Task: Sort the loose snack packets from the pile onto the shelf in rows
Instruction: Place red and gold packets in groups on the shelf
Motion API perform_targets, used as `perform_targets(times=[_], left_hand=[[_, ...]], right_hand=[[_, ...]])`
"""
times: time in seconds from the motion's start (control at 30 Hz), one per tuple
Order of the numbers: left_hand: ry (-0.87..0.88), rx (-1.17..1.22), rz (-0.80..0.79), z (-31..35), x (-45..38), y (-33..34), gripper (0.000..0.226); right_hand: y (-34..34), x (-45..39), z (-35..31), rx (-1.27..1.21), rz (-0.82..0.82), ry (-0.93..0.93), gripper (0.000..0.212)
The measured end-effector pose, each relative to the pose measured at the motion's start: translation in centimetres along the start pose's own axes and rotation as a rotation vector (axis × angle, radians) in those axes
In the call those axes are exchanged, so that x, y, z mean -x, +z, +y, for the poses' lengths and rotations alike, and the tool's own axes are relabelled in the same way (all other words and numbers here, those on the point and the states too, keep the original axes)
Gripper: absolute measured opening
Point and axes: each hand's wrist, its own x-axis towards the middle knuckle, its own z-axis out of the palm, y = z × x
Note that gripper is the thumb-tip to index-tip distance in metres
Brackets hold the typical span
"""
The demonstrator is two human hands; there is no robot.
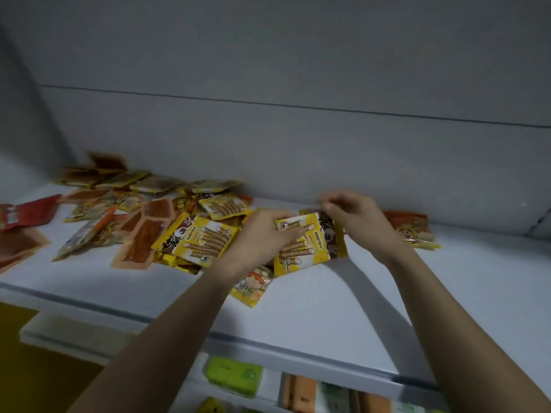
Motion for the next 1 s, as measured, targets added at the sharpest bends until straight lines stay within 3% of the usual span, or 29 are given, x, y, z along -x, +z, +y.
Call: perform_targets(times=[0.07,0.13,0.23,0.37,0.43,0.6,0.7,0.83,1.0], left_hand=[[-0.04,0.117,0.147,-0.3,-1.0,0.8,0.013],[-0.072,0.206,0.293,-0.5,-2.1,1.1,0.016],[-0.128,0.311,0.448,-1.1,-2.8,1.1,0.014],[-0.214,0.386,0.473,-2.9,-2.7,2.3,0.011],[-0.257,0.39,0.471,-3.6,-2.9,2.5,0.013],[-0.253,0.273,0.447,-4.9,-3.7,2.0,0.015],[-0.213,0.195,0.442,-5.1,-3.7,2.0,0.021],[-0.197,0.202,0.416,-4.9,-3.5,2.0,0.018],[-0.179,0.247,0.384,-4.4,-3.2,2.3,0.019]], right_hand=[[-0.7,-0.8,2.3,0.005,0.311,0.086,0.015],[-1.5,-2.1,4.8,0.177,0.425,0.193,0.016],[-1.5,-3.8,6.9,0.459,0.374,0.291,0.027],[0.2,-3.8,8.1,0.733,0.319,0.352,0.051],[0.3,-3.7,8.7,0.782,0.261,0.331,0.052],[-0.3,-3.8,8.5,0.583,0.12,0.312,0.035],[-0.6,-3.8,8.0,0.357,0.147,0.224,0.032],[-2.4,-3.5,7.1,-0.139,0.142,0.173,0.016],[-3.9,-2.7,6.3,-0.329,0.122,0.1,0.017]])
